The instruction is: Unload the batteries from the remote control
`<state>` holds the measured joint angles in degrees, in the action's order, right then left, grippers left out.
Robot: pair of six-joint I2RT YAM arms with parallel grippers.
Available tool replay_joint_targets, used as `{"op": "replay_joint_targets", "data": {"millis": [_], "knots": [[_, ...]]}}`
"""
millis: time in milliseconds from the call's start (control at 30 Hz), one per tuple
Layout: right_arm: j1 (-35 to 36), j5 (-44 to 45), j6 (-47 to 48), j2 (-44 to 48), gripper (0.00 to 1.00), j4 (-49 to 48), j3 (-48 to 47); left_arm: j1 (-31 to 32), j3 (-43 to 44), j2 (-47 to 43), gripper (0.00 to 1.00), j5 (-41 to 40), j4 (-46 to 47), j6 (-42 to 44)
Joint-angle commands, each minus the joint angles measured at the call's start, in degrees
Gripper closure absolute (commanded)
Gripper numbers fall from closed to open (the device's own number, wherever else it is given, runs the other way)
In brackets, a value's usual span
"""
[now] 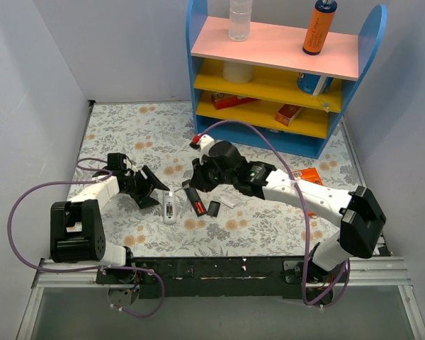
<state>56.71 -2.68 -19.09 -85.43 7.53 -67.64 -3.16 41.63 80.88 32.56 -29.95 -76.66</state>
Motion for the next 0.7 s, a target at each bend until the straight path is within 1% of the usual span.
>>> {"op": "replay_joint_targets", "data": {"millis": [0,33,233,333,500,667], "knots": [[3.05,2.41,4.41,-4.56,0.99,6.79,-7.41,-0.01,-2.51,-0.20,0.35,3.30,3.76,0.38],[3.58,3.98,4.24,-5.36,0.99,7.23,-8.12,-0.01,-2.78,-0.20,0.35,3.22,4.11,0.11],[6.13,5.66,4.24,-11.33,0.99,12.59,-15.41,0.08,-5.41,0.33,0.40,3.12,6.30,-3.57],[6.83,5.49,3.89,-14.15,0.99,15.14,-18.48,0.08,-6.55,1.38,0.45,4.62,7.28,-4.28],[7.89,6.80,3.45,-17.57,0.99,18.39,-22.45,0.08,-7.00,2.18,0.54,4.18,7.19,-4.81],[8.42,7.25,3.36,-19.25,0.99,21.38,-25.26,0.08,-7.88,1.65,0.55,3.83,7.98,-5.69]]}}
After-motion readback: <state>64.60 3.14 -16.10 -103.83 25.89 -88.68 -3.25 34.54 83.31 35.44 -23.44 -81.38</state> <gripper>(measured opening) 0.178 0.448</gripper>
